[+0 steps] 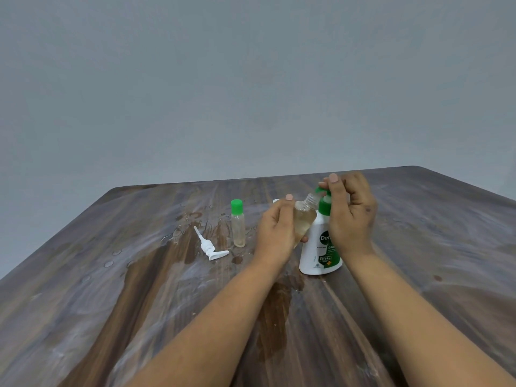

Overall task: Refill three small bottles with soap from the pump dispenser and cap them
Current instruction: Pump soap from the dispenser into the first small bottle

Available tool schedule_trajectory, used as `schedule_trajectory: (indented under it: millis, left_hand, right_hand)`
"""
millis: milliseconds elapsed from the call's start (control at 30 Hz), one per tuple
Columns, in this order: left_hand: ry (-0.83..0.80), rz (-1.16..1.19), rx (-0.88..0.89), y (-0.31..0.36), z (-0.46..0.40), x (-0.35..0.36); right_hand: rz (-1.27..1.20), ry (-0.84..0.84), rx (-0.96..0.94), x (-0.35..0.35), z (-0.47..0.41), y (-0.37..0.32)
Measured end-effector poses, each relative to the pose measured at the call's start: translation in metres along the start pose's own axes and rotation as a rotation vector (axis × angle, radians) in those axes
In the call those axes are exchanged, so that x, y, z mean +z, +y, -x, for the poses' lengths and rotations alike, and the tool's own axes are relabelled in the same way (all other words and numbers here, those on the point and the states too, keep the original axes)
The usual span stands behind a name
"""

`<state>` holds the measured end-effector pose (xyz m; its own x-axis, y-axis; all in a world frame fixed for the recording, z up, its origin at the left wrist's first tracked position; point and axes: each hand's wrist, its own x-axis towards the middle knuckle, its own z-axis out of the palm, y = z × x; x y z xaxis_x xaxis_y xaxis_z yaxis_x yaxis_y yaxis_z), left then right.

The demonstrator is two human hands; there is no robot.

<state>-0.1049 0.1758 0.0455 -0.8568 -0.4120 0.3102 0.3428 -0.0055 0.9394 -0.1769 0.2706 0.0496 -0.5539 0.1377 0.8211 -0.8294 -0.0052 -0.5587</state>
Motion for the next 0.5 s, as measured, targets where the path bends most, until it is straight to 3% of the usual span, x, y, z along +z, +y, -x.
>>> schedule_trajectory:
  millis: [200,500]
  left_hand:
    - [0.001,-0.005,0.008,-0.0019,-0.0009,-0.0001]
    - [-0.003,0.01,0.005,-0.0027,-0.0017,-0.0007]
  right_hand:
    - [-0.029,0.001,0.063,-0.0006,-0.0012,-0.0001]
    - [0.008,0.005,-0.015,0.0003,-0.0003,0.0007]
